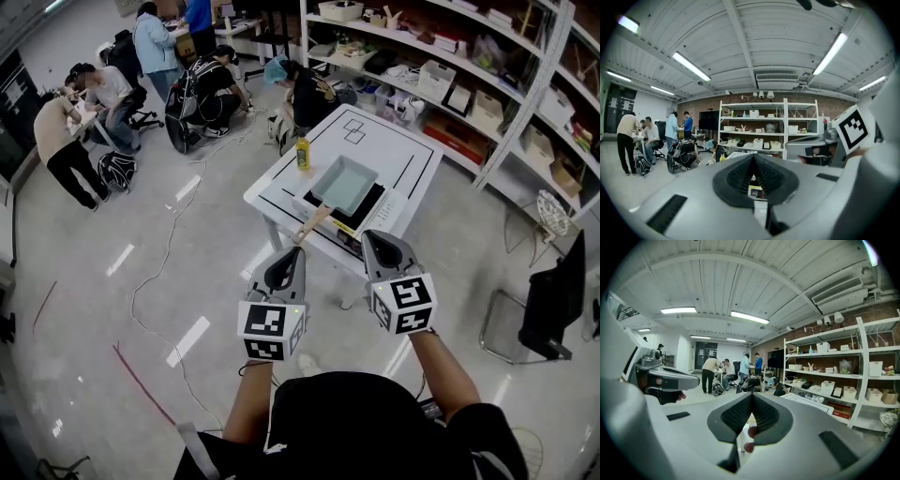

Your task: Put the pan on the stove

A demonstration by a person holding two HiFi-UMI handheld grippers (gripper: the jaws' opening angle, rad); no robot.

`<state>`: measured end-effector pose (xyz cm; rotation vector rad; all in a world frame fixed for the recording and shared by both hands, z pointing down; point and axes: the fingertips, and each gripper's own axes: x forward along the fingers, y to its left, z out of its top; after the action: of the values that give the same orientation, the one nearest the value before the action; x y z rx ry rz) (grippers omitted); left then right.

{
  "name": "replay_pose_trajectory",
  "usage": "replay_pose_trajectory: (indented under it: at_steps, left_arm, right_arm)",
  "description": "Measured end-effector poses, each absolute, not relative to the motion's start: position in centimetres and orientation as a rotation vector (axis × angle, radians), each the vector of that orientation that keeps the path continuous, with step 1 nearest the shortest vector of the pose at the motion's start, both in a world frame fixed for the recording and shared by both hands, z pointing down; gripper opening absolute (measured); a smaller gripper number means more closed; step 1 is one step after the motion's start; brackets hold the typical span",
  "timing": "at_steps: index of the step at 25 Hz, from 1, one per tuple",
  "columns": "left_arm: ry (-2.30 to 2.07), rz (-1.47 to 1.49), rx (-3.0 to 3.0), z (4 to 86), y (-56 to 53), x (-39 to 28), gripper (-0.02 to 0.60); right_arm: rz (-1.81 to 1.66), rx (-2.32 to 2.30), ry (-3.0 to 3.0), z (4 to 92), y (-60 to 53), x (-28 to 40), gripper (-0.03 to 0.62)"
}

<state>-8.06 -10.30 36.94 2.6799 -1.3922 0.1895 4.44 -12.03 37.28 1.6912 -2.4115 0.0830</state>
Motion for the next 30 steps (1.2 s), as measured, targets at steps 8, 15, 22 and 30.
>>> replay_pose_trajectory:
  at_steps: [8, 15, 22, 30]
  left_arm:
    - [-1.424, 0.187, 2.652, 37.5, -8.0, -5.6, 0.011]
    - [-1.486, 0.180, 2.640, 36.6, -7.0, -5.4, 0.011]
    - [-1.516, 0.167, 2.619, 36.2, -6.4, -6.0, 0.011]
    - [-1.538, 0.171, 2.617, 35.7, -6.3, -6.6, 0.011]
  right_arm:
    - [0.080, 1.670, -2.451, 37.1, -10.3, 6.5, 0.003]
    - [0.068, 1.641, -2.486, 36.4, -9.5, 6.8, 0.003]
    - [0.041, 1.614, -2.508, 36.1, -8.9, 6.1, 0.002]
    - [0.041, 1.604, -2.519, 35.9, -8.9, 5.5, 0.002]
